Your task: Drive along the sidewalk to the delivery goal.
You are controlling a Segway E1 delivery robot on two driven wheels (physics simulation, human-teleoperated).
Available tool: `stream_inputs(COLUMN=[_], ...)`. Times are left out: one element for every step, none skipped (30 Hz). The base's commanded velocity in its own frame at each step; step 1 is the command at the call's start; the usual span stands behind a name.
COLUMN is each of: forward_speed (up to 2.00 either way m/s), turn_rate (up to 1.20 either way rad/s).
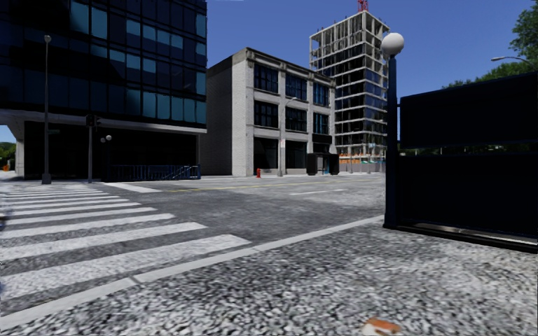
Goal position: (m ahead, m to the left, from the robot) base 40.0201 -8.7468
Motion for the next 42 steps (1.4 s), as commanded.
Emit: stream_inputs(forward_speed=[1.87,1.87,1.87,1.87,1.87,1.87,1.87,1.87,1.87,1.87,1.87,1.87,1.87,1.87,1.87,1.87,1.87,1.87,1.87,1.87,1.87,1.87,1.87,1.87,1.87,1.87,1.87,1.87,1.87,1.87,1.92,2.0,2.0,2.0,2.0,2.0,2.0,2.0,2.0,2.0,2.0,2.0], turn_rate=[0.59,0.61,0.62,0.62,0.62,0.62,0.62,0.63,0.63,0.63,0.65,0.68,0.68,0.7,0.72,0.73,0.73,0.75,0.76,0.76,0.76,0.76,0.76,0.76,0.76,0.76,0.76,0.76,0.76,0.76,0.75,0.63,0.63,0.51,0.42,0.36,0.36,0.32,0.3,0.3,0.3,0.3])
